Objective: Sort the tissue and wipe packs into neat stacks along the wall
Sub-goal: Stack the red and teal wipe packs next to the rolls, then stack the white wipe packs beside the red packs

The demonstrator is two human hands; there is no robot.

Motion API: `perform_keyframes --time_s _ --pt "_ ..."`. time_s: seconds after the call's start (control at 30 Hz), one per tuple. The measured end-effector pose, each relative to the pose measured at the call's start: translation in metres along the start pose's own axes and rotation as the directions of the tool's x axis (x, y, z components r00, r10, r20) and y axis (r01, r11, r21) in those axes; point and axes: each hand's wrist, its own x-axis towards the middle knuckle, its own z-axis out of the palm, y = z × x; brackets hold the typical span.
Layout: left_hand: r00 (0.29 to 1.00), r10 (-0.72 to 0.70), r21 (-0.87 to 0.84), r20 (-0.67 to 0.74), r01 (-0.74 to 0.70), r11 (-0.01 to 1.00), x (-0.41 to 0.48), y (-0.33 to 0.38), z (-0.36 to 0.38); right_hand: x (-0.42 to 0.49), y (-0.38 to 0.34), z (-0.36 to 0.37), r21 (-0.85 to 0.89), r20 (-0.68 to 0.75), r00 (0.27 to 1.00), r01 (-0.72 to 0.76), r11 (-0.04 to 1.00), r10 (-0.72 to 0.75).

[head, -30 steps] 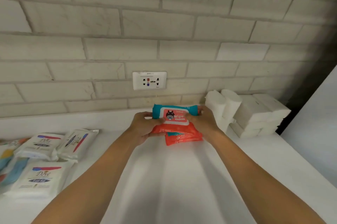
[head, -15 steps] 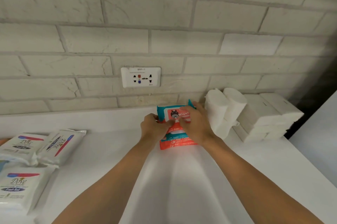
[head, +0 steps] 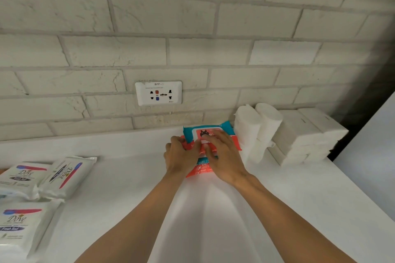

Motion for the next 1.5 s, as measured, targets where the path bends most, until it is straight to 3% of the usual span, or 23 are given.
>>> perform_keyframes --time_s 0.2,0.37,0.63,0.8,1.1,1.3,1.5 --pt "1.000 0.003 -0.105 0.018 -0.001 0.994 -0.002 0.003 -0.005 0.000 -0.001 -0.006 0.036 0.040 0.999 0.000 0.999 -0.002" --pt "0.999 -0.022 -0.112 0.038 0.026 0.993 -0.002 0.001 -0.015 -0.006 -0.009 -0.013 0.014 0.023 1.000 -0.006 1.000 0.006" --pt "0.999 0.051 -0.062 0.002 -0.051 0.997 -0.025 -0.011 -0.052 -0.027 -0.042 -0.015 0.015 -0.038 0.999 -0.003 1.000 0.003" --pt "0.992 0.128 -0.008 -0.016 -0.128 0.992 -0.048 -0.029 -0.088 -0.048 -0.075 -0.015 0.140 0.026 1.000 -0.012 0.990 0.008" --pt "0.980 0.193 -0.011 -0.047 -0.194 0.981 -0.086 -0.071 -0.167 -0.094 -0.145 0.014 0.406 -0.005 0.998 0.059 0.912 -0.062" --pt "0.966 0.241 0.004 -0.088 -0.242 0.970 -0.112 -0.105 -0.227 -0.127 -0.204 0.052 0.505 0.124 0.992 -0.037 0.862 -0.030" --pt "0.981 0.171 0.061 -0.095 -0.166 0.984 -0.124 -0.161 -0.286 -0.150 -0.263 0.084 0.579 0.271 0.958 -0.243 0.779 0.098"
